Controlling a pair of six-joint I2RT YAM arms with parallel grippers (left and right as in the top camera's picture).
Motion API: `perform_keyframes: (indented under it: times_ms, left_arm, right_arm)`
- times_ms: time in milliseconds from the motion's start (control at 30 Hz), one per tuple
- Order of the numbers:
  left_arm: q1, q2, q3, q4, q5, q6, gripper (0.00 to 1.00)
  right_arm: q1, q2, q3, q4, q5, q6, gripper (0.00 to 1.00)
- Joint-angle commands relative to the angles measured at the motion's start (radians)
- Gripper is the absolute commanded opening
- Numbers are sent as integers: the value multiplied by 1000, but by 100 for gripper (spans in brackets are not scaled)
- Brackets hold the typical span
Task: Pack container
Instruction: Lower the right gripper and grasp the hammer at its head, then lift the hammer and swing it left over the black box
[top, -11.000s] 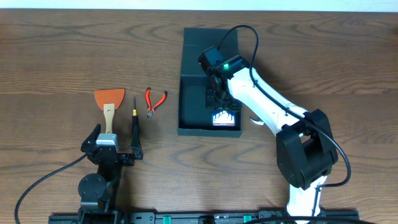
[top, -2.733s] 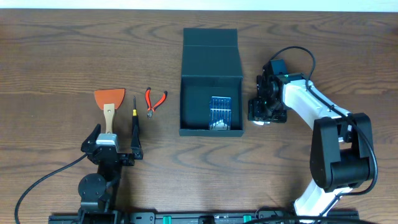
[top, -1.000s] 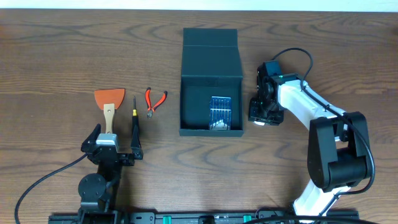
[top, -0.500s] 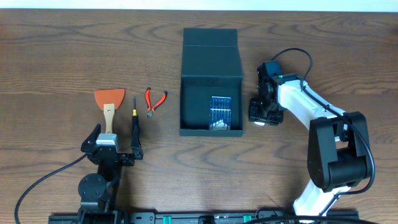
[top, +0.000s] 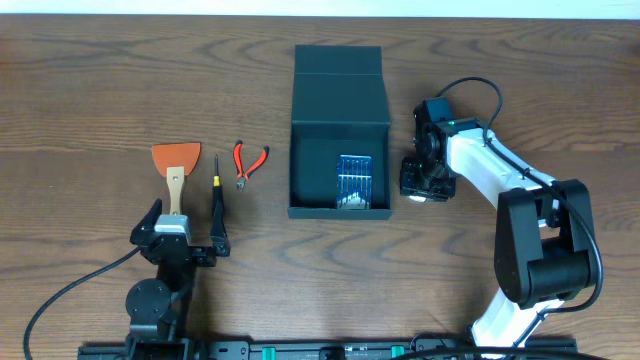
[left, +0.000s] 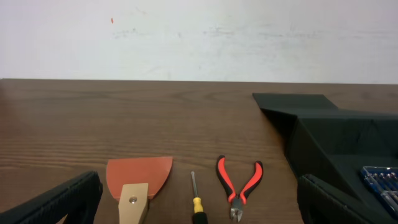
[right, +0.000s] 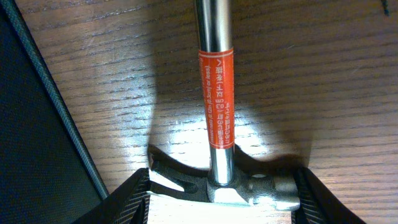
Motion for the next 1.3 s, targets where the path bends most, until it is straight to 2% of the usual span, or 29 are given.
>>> perform_keyframes:
  times_ms: [0,867,1267]
  left_arm:
    - [-3,-5,-13,-38,18,16,98]
    - [-3,-5,-13,-38,18,16,99]
    - [-3,-5,-13,-38,18,16,98]
  right_arm:
    - [6,32,7,-2,-14,-10,1]
    - [7,29,181,-136,32,-28,1]
    - [6,18,351,-249,60,-36,1]
